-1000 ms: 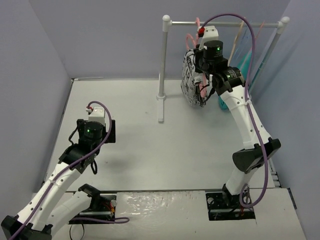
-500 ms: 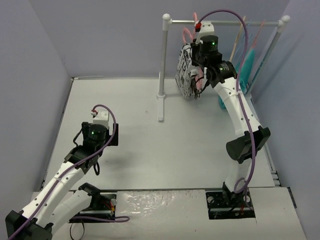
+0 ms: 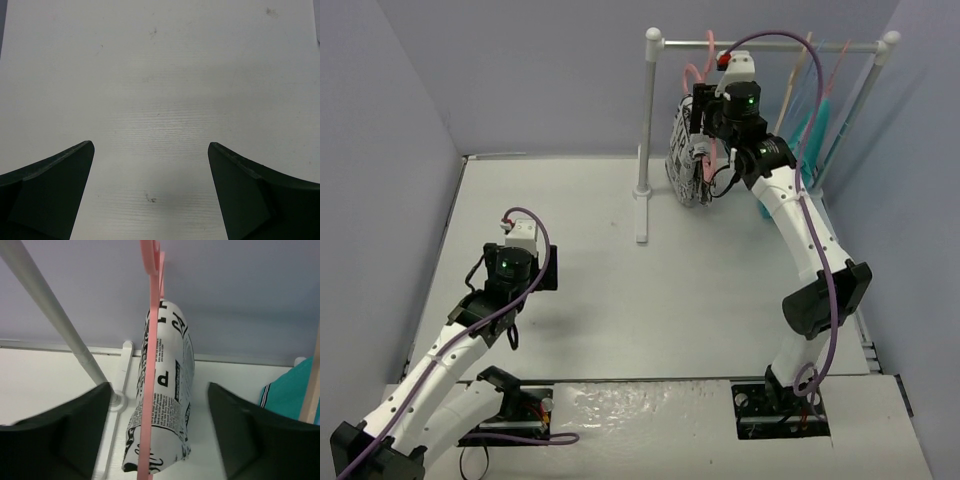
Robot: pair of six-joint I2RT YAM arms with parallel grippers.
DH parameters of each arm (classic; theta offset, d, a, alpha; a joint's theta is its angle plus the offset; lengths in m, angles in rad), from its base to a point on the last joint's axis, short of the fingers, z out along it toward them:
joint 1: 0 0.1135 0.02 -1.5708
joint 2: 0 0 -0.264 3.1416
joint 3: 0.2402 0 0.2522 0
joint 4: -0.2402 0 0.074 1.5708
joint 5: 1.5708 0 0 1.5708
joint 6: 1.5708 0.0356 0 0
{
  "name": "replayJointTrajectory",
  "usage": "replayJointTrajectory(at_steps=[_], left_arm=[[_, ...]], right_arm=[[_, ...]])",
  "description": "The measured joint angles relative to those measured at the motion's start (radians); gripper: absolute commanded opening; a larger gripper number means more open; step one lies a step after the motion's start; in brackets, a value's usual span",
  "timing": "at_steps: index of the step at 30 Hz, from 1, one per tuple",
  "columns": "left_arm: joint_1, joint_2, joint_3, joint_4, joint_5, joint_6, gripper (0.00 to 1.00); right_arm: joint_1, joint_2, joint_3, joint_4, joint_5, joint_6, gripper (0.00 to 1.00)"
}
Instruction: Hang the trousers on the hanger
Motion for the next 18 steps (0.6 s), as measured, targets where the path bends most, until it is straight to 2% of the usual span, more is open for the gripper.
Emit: replayJointTrajectory(at_steps=[3,11,18], left_arm=[[0.000,0.001,0.046,-0.023,-0.002,0.000,0.97],[0.005,-0.025,0.195,-0.069,-0.016,0.007,0.97],[0.009,-0.118,0.256,-0.135,-0.060,0.049,0.97]], right_arm=[[0.000,-0.081,-0.069,0.012,-0.007,0.007,1.00],[0.000,-0.463,-0.338,0.033,0.006,0.008,1.00],[0.000,-0.918,-0.688,0.020,0.161,-0.008,1.00]])
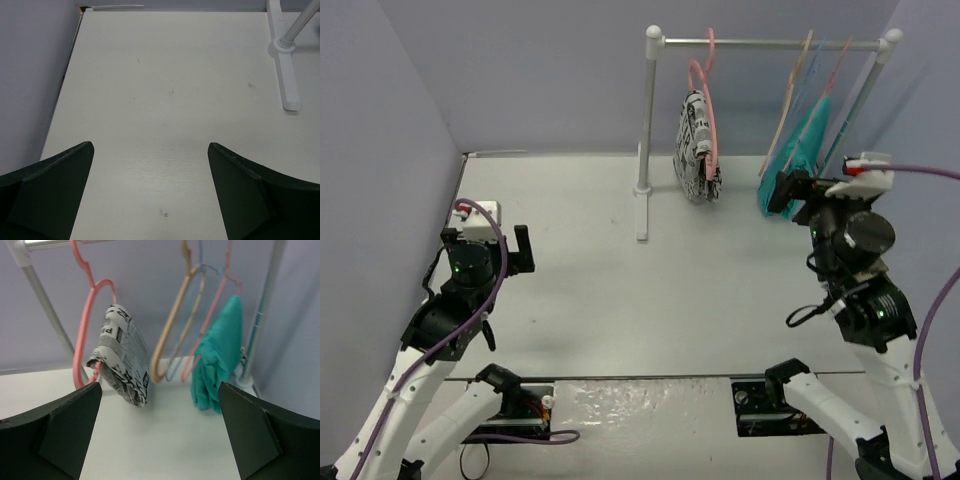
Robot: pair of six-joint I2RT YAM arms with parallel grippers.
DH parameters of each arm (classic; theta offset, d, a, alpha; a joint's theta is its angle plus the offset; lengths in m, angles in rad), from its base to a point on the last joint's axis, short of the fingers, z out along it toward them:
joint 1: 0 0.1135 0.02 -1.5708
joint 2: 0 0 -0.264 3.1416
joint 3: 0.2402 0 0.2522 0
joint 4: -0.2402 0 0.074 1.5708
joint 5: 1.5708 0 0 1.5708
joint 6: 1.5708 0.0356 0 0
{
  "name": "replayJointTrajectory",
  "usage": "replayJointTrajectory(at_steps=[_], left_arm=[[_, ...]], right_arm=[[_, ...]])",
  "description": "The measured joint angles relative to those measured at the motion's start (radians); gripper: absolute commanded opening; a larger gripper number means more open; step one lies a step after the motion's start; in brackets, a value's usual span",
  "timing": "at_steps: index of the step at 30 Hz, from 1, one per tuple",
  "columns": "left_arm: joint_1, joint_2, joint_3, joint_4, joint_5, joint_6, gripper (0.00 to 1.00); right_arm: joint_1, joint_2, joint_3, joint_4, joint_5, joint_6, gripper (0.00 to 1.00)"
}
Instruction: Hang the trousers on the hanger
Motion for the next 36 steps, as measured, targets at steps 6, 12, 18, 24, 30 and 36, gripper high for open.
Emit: replayJointTrajectory(at_steps=[6,12,18,24,30,36], left_arm=[[0.004,-0.141,-0.049,-0.030,-0.037,0.036,0.97],[0.005,-0.291,-0.156,-0.041,-0.043,0.050,0.97],[0.005,-0.342,-0.264,-0.046,-0.011,0.048,0.97],[0.005,-0.355,-0.281,-0.039,-0.004,0.034,0.97],[0.005,-0.361,-0.295,-0.032,-0.004,0.033,0.97],[0.005,-0.352,-0.303,-0.024,-0.004,0.034,0.97]], right_arm=[[0.000,-0.302,-0.223,-0.066,0.142,-0.016,1.00],[0.000,-0.492,-0.377,-0.150,0.221,-0.014,1.00],[-0.001,-0.529,-0.422,-0.172,0.282,0.007,1.00],[-0.001,-0.529,-0.453,-0.183,0.281,0.027,1.00],[-0.001,-0.524,-0.455,-0.186,0.270,0.035,1.00],[-0.001,-0.495,-0.455,-0.186,0.247,0.035,1.00]])
